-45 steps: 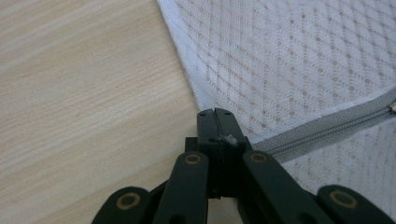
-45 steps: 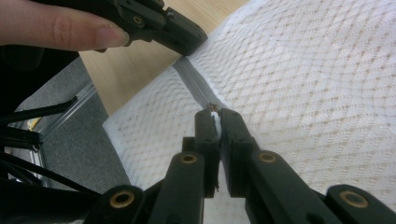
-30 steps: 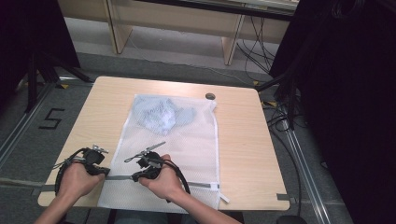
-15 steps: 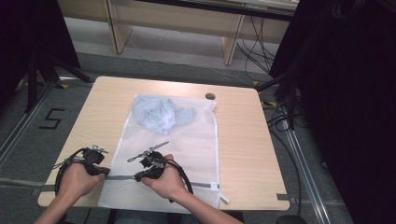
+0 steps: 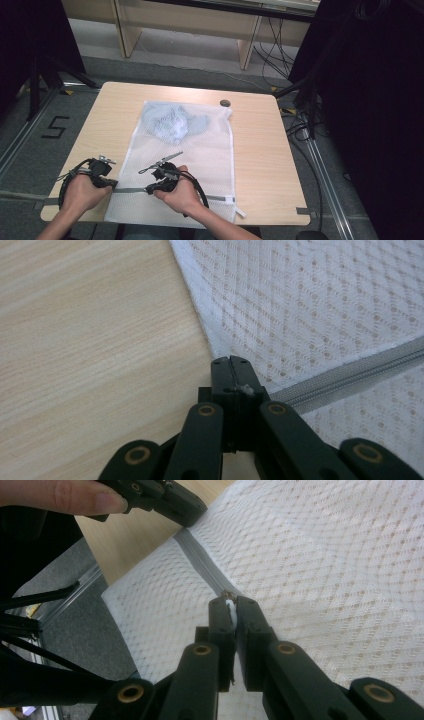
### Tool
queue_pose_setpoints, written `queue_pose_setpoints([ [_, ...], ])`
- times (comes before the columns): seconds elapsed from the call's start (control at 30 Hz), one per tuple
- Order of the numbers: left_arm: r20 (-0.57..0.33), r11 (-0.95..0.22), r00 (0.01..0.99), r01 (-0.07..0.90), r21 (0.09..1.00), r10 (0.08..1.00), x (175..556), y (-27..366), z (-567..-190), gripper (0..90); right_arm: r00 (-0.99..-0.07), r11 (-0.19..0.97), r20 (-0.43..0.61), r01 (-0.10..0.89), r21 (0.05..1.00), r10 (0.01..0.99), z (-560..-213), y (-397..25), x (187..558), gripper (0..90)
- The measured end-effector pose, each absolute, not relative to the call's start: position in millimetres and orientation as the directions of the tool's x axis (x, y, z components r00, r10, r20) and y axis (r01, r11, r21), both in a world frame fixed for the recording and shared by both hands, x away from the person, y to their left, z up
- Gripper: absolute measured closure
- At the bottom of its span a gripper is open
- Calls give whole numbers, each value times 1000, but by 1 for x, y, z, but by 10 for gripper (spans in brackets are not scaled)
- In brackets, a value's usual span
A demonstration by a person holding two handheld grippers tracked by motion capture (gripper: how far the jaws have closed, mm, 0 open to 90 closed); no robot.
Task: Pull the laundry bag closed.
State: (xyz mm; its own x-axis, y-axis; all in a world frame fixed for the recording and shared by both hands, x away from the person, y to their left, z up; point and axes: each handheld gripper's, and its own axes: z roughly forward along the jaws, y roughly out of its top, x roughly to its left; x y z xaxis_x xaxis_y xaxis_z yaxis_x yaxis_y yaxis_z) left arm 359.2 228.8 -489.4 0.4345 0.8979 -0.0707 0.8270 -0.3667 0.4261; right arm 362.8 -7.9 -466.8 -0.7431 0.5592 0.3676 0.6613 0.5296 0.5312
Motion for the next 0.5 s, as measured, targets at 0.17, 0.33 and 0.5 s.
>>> queue_pose_setpoints([
  [0.17,-67,-371,437,826,425,897,359,229,-489,900,-744,530,359,659,533,564,-466,-10,363,870],
  [0.33,-79,-365,436,826,430,896,360,230,-490,900,-742,530,358,661,531,567,-466,-11,362,870],
  [0.5,-69,-368,435,828,423,898,360,229,-489,900,-743,531,358,660,531,565,-467,-12,361,870],
])
